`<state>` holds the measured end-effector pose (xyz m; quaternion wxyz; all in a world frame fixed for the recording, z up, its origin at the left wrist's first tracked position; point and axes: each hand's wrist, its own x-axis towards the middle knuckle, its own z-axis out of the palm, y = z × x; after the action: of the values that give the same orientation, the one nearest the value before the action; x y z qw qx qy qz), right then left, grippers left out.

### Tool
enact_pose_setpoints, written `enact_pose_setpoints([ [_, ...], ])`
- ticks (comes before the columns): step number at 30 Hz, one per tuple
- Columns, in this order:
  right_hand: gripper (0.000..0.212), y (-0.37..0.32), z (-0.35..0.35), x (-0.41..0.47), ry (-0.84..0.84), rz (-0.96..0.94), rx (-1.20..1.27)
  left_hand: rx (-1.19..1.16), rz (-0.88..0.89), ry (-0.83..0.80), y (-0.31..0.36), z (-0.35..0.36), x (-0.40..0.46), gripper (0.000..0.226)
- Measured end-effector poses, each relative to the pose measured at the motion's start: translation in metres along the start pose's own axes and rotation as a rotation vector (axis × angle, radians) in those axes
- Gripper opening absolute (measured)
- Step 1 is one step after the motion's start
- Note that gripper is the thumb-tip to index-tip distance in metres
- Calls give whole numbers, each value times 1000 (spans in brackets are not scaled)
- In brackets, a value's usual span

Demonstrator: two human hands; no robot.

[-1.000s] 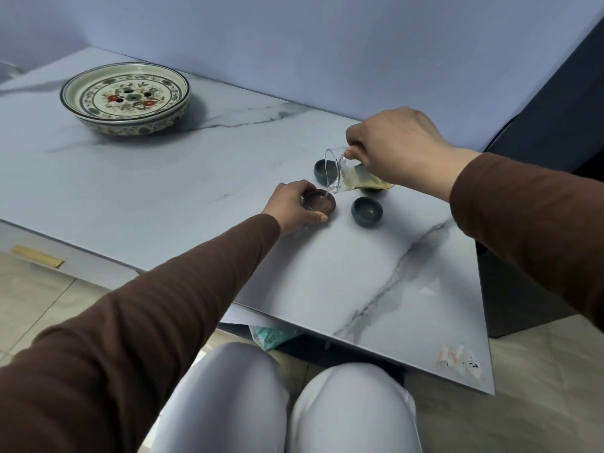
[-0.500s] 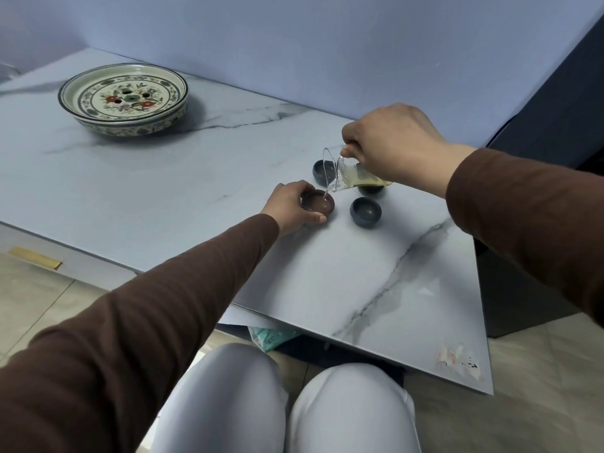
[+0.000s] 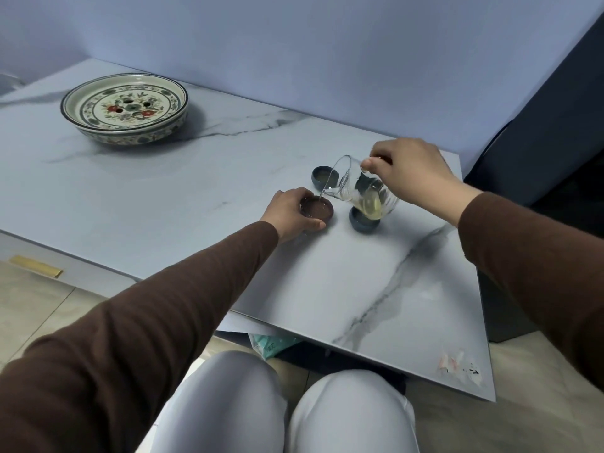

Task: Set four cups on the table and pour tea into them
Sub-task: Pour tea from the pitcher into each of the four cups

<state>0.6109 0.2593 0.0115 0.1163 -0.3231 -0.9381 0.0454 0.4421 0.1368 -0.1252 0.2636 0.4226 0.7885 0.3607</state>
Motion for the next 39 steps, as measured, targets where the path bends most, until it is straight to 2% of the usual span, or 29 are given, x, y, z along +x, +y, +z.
enact_pose_setpoints([
  [4,27,28,11,-11,20,191,248,44,7,9,1,2,0,71],
  [8,29,56,6,-16,68,336,491,190,42,-8,6,-1,3,96],
  [11,31,75,-2,-17,119,371,549,162,129,35,18,-5,10,91],
  [14,31,91,-9,-15,164,384,477,185,252,61,41,-4,30,78],
  [19,27,108,-16,-8,143,351,273,398,327,-29,79,11,74,79],
  [24,25,114,-16,6,95,302,133,520,289,-141,91,29,107,83],
  [29,24,113,-13,23,48,221,41,488,221,-198,85,38,120,87],
  [34,23,105,-11,34,32,154,-81,465,212,-169,80,42,123,69],
  [39,21,95,-10,41,7,86,-169,463,191,-159,80,43,123,64],
])
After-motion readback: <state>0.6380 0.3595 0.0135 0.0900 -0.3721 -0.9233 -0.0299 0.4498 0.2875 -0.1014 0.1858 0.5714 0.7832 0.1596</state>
